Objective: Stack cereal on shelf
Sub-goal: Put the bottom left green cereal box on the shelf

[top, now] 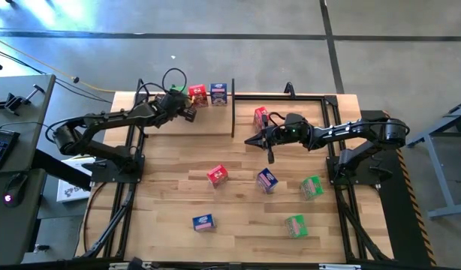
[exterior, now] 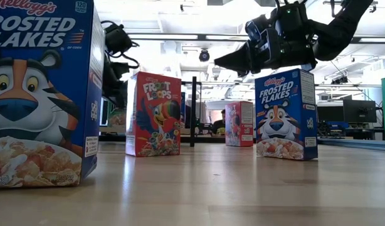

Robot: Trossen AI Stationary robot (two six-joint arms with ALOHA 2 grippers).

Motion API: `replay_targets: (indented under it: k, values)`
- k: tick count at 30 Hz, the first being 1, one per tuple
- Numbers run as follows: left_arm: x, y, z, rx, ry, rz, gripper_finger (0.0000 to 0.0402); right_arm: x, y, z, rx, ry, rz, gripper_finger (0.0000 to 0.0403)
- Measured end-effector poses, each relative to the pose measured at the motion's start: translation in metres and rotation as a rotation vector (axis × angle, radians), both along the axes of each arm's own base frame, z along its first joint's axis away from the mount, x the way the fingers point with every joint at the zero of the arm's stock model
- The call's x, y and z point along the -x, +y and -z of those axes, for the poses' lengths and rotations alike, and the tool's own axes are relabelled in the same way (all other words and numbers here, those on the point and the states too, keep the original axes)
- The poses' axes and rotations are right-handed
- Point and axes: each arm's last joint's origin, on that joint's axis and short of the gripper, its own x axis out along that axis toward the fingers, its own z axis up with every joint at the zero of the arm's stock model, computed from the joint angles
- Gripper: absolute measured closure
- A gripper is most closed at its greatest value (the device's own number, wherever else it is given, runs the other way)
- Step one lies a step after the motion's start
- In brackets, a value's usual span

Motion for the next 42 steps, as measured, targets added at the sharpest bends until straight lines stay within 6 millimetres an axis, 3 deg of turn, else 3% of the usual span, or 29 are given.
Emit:
replay_targets:
  k: [14,27,42]
  values:
    - [-0.001,0.014,0.014,-0.007,0.043,-0.041,0.0397,0.000,0.000,0.000,0.000,0.003,0.001,0.0402]
    - [0.010,0.005,0.015,0.042,0.176,-0.039,0.0397,0.000,0.000,0.001,0.000,0.006,0.001,0.0402]
    - [0.012,0.005,0.008,-0.007,0.213,-0.029,0.0397,0.000,0.000,0.001,0.001,0.010,0.000,0.0402]
